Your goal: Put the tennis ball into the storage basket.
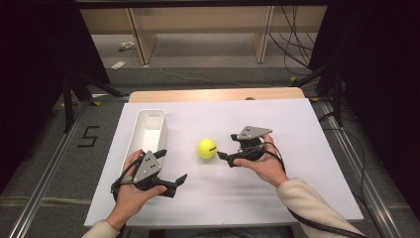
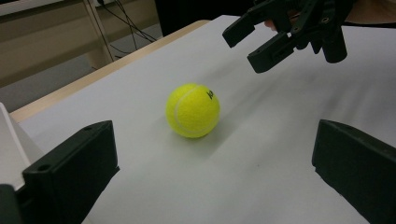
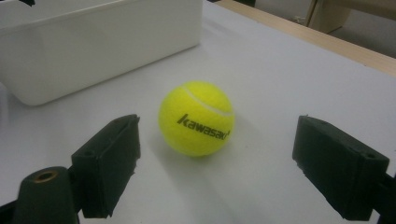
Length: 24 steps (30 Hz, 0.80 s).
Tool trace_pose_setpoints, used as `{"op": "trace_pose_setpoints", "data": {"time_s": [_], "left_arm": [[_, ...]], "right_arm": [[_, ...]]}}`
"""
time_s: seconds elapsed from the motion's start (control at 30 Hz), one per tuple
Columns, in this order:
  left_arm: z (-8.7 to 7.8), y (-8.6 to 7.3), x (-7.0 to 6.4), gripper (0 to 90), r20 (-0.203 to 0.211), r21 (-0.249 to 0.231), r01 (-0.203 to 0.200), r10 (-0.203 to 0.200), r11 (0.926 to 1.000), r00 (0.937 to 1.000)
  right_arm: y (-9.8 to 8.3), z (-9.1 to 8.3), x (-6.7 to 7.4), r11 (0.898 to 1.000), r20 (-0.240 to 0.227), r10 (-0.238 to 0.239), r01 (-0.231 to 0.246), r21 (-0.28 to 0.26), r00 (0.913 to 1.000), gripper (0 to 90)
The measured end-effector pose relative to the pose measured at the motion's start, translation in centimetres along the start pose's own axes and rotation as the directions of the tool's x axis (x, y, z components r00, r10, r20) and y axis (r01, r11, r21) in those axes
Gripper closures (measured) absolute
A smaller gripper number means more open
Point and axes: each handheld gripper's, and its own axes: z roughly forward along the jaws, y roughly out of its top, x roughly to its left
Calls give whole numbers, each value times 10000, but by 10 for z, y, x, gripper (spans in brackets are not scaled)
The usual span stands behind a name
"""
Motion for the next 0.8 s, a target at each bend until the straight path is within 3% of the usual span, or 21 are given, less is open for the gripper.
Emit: {"op": "trace_pose_setpoints", "data": {"time_s": [0.8], "left_arm": [[0,0,0,0,-10,-8,-7,7,10000,10000]], "right_arm": [[7,27,9,9985,-131,-192,198,513,9997,154]]}}
